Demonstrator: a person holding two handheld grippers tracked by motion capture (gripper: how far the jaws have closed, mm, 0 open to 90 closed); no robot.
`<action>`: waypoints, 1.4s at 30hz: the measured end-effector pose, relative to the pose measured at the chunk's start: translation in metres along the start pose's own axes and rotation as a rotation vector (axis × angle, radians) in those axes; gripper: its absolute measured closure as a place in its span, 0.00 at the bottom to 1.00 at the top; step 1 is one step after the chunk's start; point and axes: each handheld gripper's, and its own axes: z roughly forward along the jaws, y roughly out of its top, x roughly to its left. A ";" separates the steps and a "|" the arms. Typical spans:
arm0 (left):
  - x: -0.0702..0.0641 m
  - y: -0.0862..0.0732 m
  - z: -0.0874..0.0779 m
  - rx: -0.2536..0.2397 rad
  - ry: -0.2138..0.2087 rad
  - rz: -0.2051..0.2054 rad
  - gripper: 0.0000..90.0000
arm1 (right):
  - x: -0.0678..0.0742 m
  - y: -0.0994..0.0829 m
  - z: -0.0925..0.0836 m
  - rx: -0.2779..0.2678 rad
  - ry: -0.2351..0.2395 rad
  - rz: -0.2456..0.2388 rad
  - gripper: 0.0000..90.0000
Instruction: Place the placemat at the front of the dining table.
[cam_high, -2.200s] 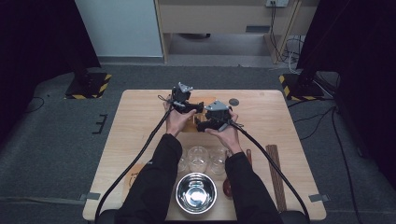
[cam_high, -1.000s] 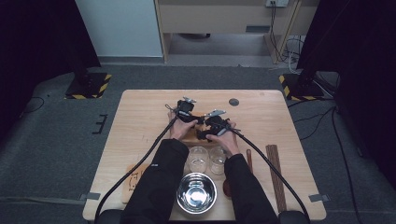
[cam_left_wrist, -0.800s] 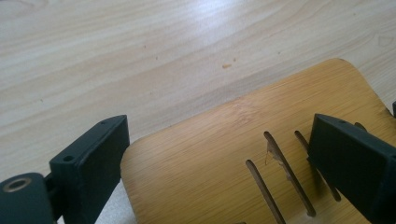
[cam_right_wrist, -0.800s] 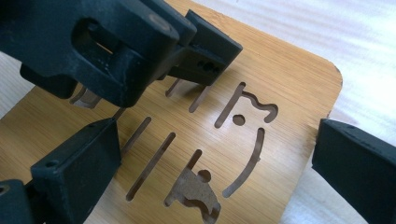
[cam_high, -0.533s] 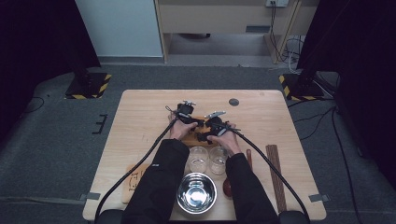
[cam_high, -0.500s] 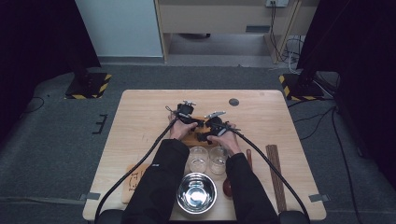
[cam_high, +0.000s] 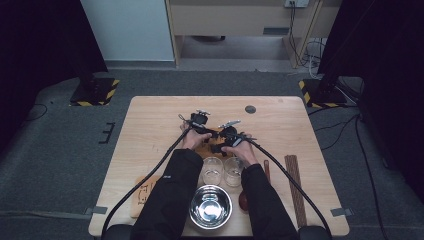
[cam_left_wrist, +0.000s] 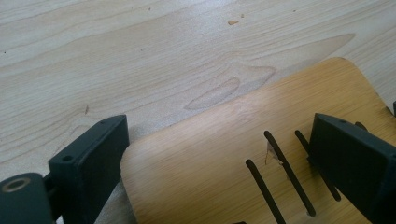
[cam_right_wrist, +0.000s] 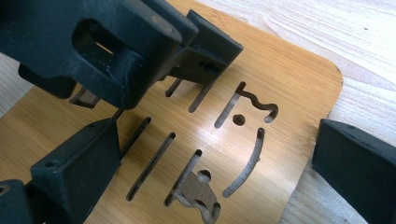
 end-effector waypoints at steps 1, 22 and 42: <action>0.000 0.000 0.000 0.001 -0.001 -0.002 0.06 | 0.000 0.000 0.000 0.000 0.001 0.000 0.02; -0.001 0.003 -0.007 -0.015 0.029 0.034 0.07 | 0.001 0.000 -0.003 -0.005 -0.003 -0.022 0.04; 0.020 -0.003 -0.052 -0.135 0.022 0.012 0.14 | -0.009 0.007 -0.021 -0.131 -0.045 -0.014 0.06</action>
